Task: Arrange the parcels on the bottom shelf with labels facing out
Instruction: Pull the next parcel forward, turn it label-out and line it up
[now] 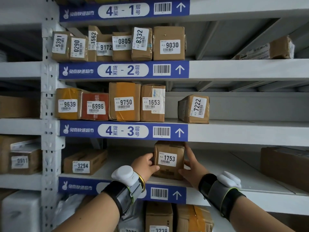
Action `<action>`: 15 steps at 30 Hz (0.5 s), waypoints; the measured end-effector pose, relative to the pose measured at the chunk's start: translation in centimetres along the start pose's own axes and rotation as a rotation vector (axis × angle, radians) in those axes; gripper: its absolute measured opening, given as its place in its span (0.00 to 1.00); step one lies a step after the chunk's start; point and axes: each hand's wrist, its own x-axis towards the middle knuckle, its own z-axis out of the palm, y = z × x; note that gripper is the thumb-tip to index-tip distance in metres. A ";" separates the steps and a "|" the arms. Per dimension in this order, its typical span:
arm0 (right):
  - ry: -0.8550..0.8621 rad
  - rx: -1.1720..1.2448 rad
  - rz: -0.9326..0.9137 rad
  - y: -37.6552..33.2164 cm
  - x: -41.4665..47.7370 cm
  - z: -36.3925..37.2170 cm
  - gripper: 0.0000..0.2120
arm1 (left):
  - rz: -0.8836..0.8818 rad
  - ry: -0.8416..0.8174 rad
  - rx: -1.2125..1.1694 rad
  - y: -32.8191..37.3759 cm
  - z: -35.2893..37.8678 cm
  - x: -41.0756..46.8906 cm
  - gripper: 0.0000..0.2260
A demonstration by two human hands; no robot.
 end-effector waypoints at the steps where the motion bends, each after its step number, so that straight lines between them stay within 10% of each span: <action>1: -0.013 0.008 -0.002 -0.4 0.1 0.5 0.43 | -0.007 0.010 0.001 -0.5 -0.5 -0.1 0.20; 15: -0.094 0.103 -0.106 -6.5 0.9 7.7 0.42 | -0.044 0.234 0.177 -6.8 -7.7 -2.2 0.22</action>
